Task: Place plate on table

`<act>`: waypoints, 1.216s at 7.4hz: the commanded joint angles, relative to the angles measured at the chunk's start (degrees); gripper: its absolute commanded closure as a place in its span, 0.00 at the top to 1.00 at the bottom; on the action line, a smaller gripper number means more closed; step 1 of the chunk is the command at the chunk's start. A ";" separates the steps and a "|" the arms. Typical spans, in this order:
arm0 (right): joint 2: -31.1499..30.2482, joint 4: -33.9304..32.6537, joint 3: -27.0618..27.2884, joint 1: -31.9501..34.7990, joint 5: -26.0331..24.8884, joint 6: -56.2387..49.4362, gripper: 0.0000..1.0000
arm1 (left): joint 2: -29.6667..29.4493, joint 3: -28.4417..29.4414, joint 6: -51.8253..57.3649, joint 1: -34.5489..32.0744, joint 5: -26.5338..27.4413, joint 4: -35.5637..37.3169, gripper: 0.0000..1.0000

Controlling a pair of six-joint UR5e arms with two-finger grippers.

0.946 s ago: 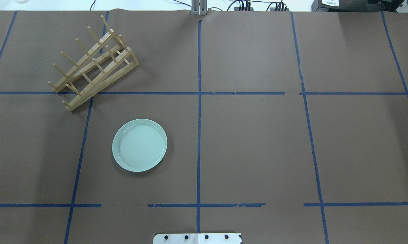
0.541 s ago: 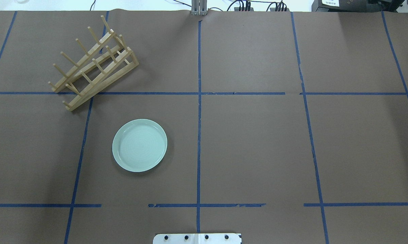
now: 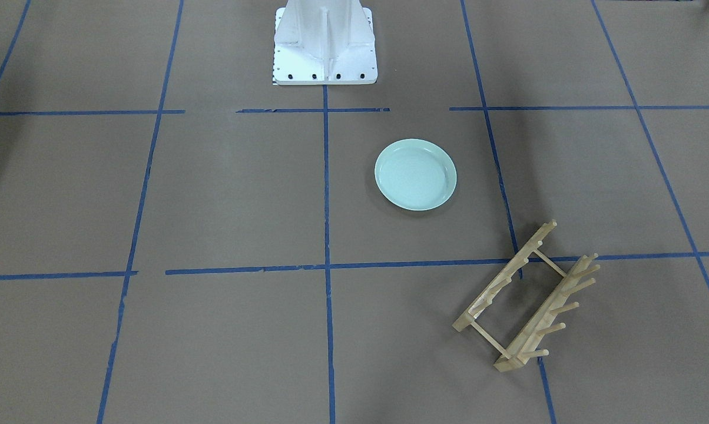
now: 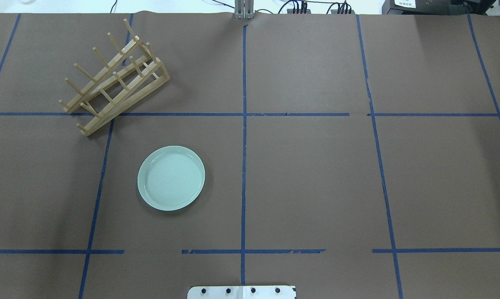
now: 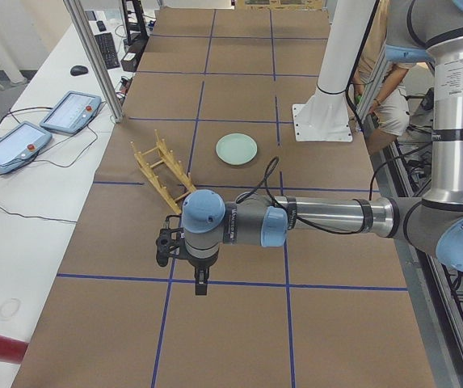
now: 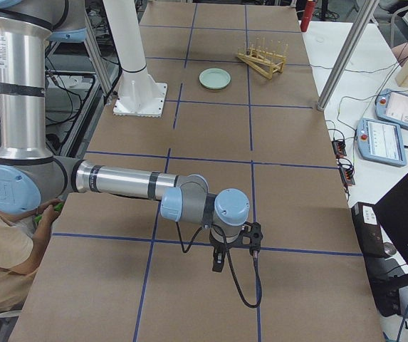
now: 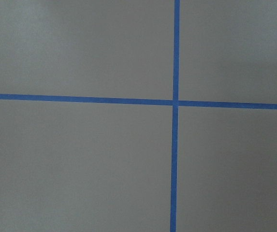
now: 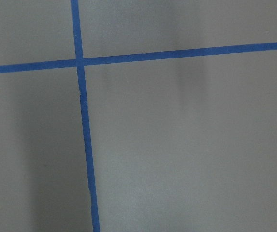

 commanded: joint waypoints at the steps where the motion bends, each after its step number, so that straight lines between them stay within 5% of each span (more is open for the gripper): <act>1: -0.02 0.00 0.09 0.00 0.00 0.00 1.00 | 0.46 -0.42 0.04 0.23 -0.19 1.59 1.00; 9: -0.02 0.00 0.09 0.00 0.00 0.00 1.00 | 1.08 -0.61 10.06 2.78 0.16 3.25 1.00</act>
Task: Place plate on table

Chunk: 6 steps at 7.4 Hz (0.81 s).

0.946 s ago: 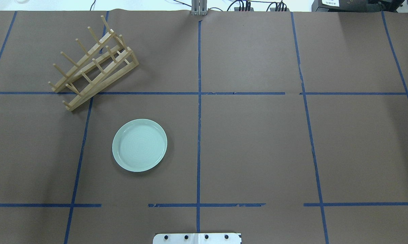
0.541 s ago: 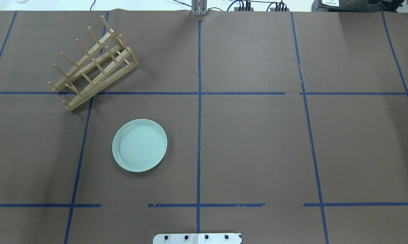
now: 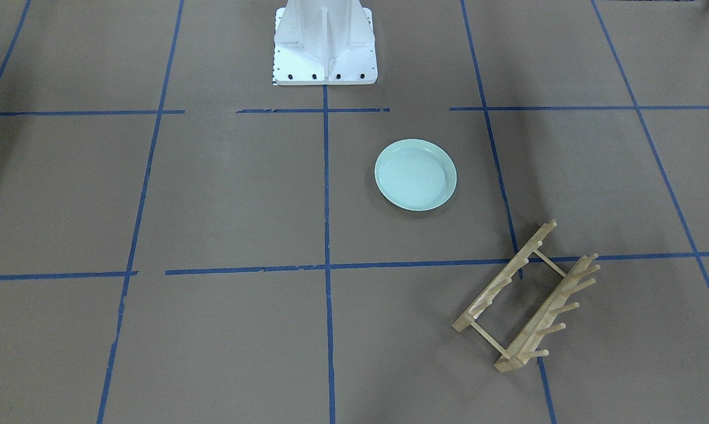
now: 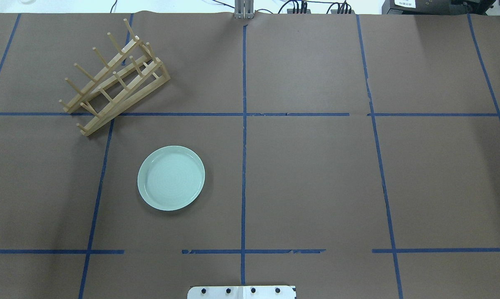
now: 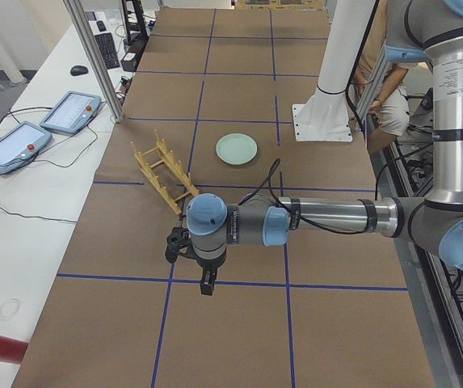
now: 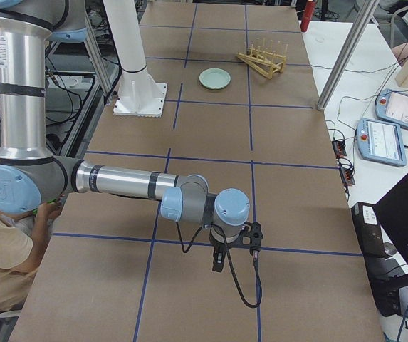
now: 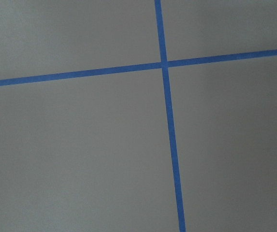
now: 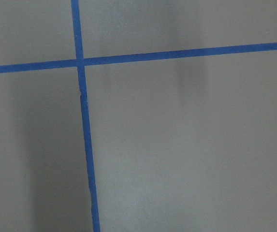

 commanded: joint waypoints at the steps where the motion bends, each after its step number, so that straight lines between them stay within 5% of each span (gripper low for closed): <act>1: 0.00 0.00 -0.06 0.00 0.00 0.00 1.00 | -2.42 -0.65 0.10 -0.13 0.02 5.86 1.00; 3: 0.00 0.00 0.02 0.00 0.00 0.00 1.00 | -8.31 0.30 0.10 -0.13 0.11 15.98 1.00; 6: 0.00 0.00 -0.06 0.00 0.00 0.00 1.00 | -7.29 0.65 1.41 -0.22 -0.24 8.50 1.00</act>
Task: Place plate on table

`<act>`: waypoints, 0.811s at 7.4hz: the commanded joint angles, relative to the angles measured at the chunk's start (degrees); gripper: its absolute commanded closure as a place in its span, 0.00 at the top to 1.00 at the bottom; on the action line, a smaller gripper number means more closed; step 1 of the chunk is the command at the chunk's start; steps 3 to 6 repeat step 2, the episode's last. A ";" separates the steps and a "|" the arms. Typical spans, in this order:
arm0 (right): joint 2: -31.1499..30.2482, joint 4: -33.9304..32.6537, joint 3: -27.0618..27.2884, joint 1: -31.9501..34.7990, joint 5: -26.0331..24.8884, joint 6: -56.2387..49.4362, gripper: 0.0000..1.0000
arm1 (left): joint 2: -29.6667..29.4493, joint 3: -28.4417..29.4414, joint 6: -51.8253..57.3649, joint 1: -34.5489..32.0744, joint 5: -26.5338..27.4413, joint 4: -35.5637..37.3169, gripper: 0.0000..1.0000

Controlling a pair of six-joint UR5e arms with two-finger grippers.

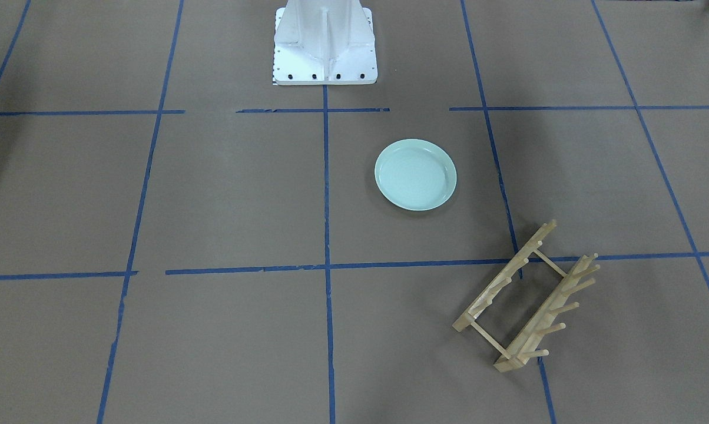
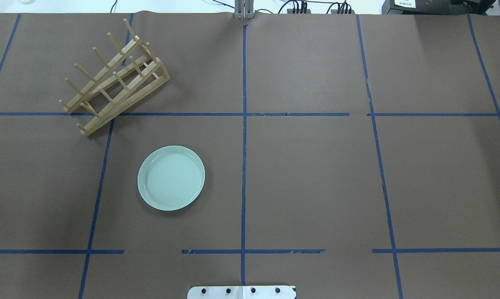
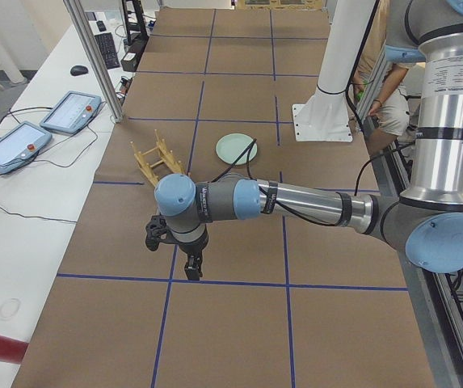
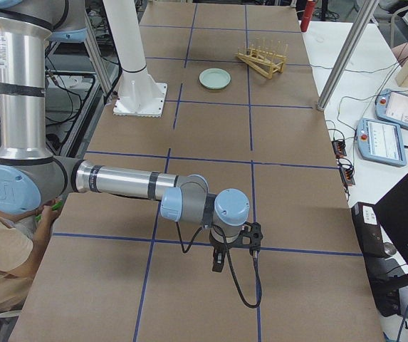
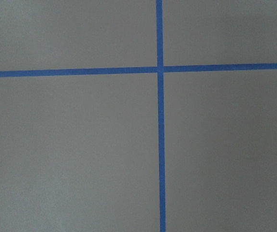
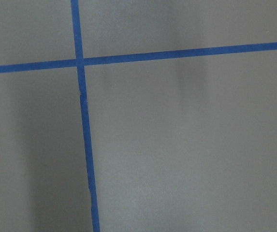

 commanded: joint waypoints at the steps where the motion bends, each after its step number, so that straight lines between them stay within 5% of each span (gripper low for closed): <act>1: 0.00 0.00 -0.01 0.00 0.00 0.00 1.00 | 0.07 0.69 1.26 0.03 -0.73 -4.96 1.00; 6: 0.00 0.00 -0.01 0.00 0.00 0.00 1.00 | -0.11 0.79 0.92 -0.06 -0.47 -4.97 1.00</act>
